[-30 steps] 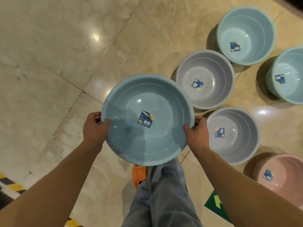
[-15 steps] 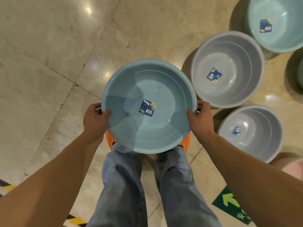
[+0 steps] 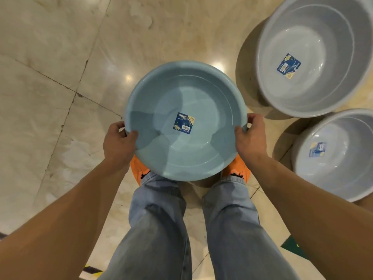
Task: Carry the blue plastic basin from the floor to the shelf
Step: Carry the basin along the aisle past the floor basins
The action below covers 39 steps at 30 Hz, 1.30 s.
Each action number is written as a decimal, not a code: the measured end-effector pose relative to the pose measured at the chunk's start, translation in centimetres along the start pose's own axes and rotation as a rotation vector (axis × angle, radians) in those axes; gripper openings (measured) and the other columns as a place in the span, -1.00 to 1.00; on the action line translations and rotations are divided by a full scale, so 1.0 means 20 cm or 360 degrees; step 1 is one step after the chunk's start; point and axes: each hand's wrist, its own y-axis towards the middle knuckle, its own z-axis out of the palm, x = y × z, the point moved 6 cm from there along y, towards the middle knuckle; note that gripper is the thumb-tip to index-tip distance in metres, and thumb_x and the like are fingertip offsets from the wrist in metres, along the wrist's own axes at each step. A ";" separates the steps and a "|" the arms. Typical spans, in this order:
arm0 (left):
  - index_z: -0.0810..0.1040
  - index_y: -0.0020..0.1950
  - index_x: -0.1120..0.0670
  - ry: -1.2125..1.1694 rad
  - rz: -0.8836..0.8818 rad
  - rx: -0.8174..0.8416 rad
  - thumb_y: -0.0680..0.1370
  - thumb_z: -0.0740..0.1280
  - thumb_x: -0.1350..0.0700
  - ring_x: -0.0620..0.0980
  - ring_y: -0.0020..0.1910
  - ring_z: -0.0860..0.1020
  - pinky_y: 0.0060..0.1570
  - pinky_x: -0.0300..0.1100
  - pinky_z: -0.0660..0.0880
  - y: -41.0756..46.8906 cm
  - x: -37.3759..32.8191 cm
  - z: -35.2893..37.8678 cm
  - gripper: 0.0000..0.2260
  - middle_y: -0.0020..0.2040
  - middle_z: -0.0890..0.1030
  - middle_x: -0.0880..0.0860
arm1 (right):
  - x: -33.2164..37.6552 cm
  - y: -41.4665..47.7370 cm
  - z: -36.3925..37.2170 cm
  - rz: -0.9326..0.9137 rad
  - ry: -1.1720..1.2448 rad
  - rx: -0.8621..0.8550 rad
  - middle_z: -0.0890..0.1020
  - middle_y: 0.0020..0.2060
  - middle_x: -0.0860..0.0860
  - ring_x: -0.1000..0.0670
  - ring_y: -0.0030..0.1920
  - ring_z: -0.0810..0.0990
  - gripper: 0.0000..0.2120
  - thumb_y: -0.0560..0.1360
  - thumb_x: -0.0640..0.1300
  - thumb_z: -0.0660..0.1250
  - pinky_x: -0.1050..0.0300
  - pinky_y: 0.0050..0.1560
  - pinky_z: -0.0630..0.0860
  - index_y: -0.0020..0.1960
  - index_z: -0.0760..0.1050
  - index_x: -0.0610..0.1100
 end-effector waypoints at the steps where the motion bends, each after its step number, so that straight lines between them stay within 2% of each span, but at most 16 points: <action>1: 0.50 0.33 0.04 -0.0004 0.0002 -0.0011 0.53 0.39 0.16 -0.08 -0.12 0.64 -0.28 -0.22 0.49 0.01 0.01 0.01 -0.64 0.02 0.68 -0.02 | -0.01 0.01 0.01 -0.0002 -0.0020 -0.0005 0.42 0.24 0.01 -0.03 0.12 0.49 -0.71 0.62 -0.20 0.29 0.10 0.08 0.51 0.32 0.36 -0.09; 3: 0.46 0.26 -0.01 -0.0002 -0.0003 0.0001 0.55 0.39 0.16 -0.16 -0.17 0.60 -0.28 -0.20 0.50 0.01 0.02 0.02 -0.69 -0.06 0.65 -0.09 | -0.03 0.04 0.02 0.0040 -0.0015 0.0040 0.47 0.22 -0.03 -0.06 0.07 0.54 -0.71 0.63 -0.18 0.27 0.15 -0.06 0.54 0.31 0.32 -0.06; 5: 0.42 0.22 -0.01 -0.0016 -0.0035 0.0036 0.56 0.39 0.19 -0.16 -0.20 0.58 -0.27 -0.19 0.53 0.02 0.01 0.03 -0.71 -0.12 0.62 -0.12 | -0.04 0.05 0.04 0.0107 0.0030 0.0126 0.53 0.13 -0.05 -0.08 0.02 0.57 -0.71 0.64 -0.20 0.26 0.23 -0.25 0.49 0.31 0.27 -0.08; 6: 0.41 0.22 0.01 -0.0036 -0.0054 0.0048 0.56 0.39 0.22 -0.15 -0.21 0.58 -0.26 -0.19 0.54 0.02 -0.01 0.03 -0.70 -0.12 0.61 -0.11 | -0.04 0.06 0.04 0.0119 0.0043 0.0147 0.53 0.11 -0.05 -0.09 0.01 0.58 -0.71 0.63 -0.21 0.26 0.24 -0.27 0.47 0.29 0.27 -0.08; 10: 0.42 0.23 0.06 -0.0062 -0.0025 0.0073 0.55 0.37 0.26 -0.09 -0.18 0.59 -0.19 -0.13 0.56 -0.03 -0.12 0.00 -0.70 -0.11 0.61 -0.06 | 0.00 0.04 -0.05 0.0079 0.0072 0.0166 0.55 0.00 0.02 -0.03 -0.07 0.60 -0.70 0.61 -0.21 0.30 0.25 -0.28 0.47 0.29 0.29 -0.10; 13: 0.44 0.23 0.03 -0.0001 0.0052 0.0084 0.54 0.36 0.23 0.00 -0.09 0.62 -0.13 -0.06 0.58 -0.12 -0.26 -0.05 -0.70 -0.04 0.65 0.00 | 0.04 -0.04 -0.20 0.0026 0.0139 0.0110 0.49 -0.11 0.17 0.17 -0.17 0.55 -0.73 0.61 -0.20 0.31 0.36 -0.35 0.45 0.25 0.31 -0.09; 15: 0.45 0.23 0.00 0.0077 0.0134 0.0074 0.52 0.36 0.18 0.09 -0.02 0.63 -0.04 0.04 0.60 -0.21 -0.39 -0.07 -0.70 0.02 0.67 0.06 | 0.08 -0.11 -0.32 -0.0020 0.0183 0.0072 0.48 -0.11 0.22 0.21 -0.18 0.54 -0.74 0.60 -0.19 0.32 0.45 -0.37 0.43 0.21 0.31 -0.06; 18: 0.47 0.25 -0.02 0.0154 0.0270 0.0067 0.49 0.35 0.10 0.14 0.01 0.64 -0.02 0.13 0.61 -0.37 -0.63 -0.07 -0.67 -0.01 0.69 0.04 | 0.15 -0.17 -0.54 -0.0054 0.0257 -0.0015 0.49 -0.10 0.26 0.21 -0.17 0.54 -0.75 0.59 -0.15 0.34 0.42 -0.32 0.43 0.18 0.32 -0.02; 22: 0.48 0.34 0.07 0.0209 0.0405 0.0073 0.53 0.38 0.15 0.12 -0.04 0.61 -0.14 -0.06 0.49 -0.56 -0.91 -0.03 -0.62 0.00 0.66 0.05 | 0.22 -0.23 -0.83 -0.0035 0.0397 -0.0105 0.52 -0.07 0.25 0.24 -0.15 0.55 -0.75 0.60 -0.14 0.35 0.53 -0.36 0.42 0.21 0.35 0.00; 25: 0.49 0.32 0.09 0.0228 0.0461 0.0106 0.54 0.39 0.17 0.14 -0.02 0.62 -0.16 -0.07 0.49 -0.71 -1.13 0.04 -0.65 0.02 0.66 0.07 | 0.28 -0.25 -1.09 -0.0028 0.0491 -0.0144 0.55 -0.05 0.21 0.22 -0.13 0.57 -0.73 0.60 -0.16 0.35 0.49 -0.34 0.47 0.23 0.37 0.00; 28: 0.49 0.21 0.04 0.0242 0.0502 0.0151 0.53 0.39 0.21 0.15 -0.02 0.61 -0.24 -0.13 0.44 -0.83 -1.33 0.17 -0.72 -0.09 0.64 0.01 | 0.31 -0.22 -1.34 -0.0020 0.0503 -0.0194 0.52 -0.08 0.23 0.22 -0.15 0.56 -0.73 0.61 -0.20 0.34 0.49 -0.35 0.46 0.25 0.36 -0.03; 31: 0.48 0.20 0.02 0.0237 0.0524 0.0254 0.53 0.40 0.20 0.06 -0.09 0.58 -0.26 -0.17 0.42 -0.90 -1.47 0.33 -0.73 -0.10 0.61 -0.05 | 0.30 -0.14 -1.51 0.0013 0.0423 -0.0237 0.56 -0.02 0.18 0.20 -0.13 0.57 -0.63 0.60 -0.14 0.35 0.36 -0.31 0.48 0.36 0.35 -0.03; 33: 0.47 0.22 0.02 0.0251 0.0518 0.0304 0.53 0.40 0.20 0.01 -0.12 0.58 -0.27 -0.17 0.42 -0.91 -1.53 0.44 -0.71 -0.06 0.62 -0.02 | 0.28 -0.08 -1.58 0.0119 0.0437 -0.0242 0.59 0.10 0.06 0.08 -0.08 0.62 -0.54 0.59 -0.12 0.36 0.19 -0.17 0.57 0.44 0.34 -0.04; 35: 0.47 0.25 0.05 0.0267 0.0504 0.0372 0.54 0.40 0.21 -0.05 -0.15 0.58 -0.29 -0.17 0.42 -0.91 -1.59 0.56 -0.69 0.00 0.64 0.03 | 0.25 -0.03 -1.66 0.0227 0.0481 -0.0281 0.58 0.11 0.04 -0.03 -0.03 0.63 -0.52 0.58 -0.17 0.36 0.07 -0.08 0.59 0.47 0.37 -0.04; 39: 0.45 0.29 0.06 0.0391 0.0519 0.0452 0.56 0.36 0.22 -0.14 -0.15 0.54 -0.31 -0.17 0.39 -0.90 -1.67 0.78 -0.68 0.03 0.62 0.02 | 0.15 0.08 -1.72 0.0305 0.0489 -0.0314 0.66 0.04 0.01 0.03 -0.12 0.62 -0.53 0.54 -0.29 0.34 0.20 -0.27 0.48 0.42 0.48 -0.01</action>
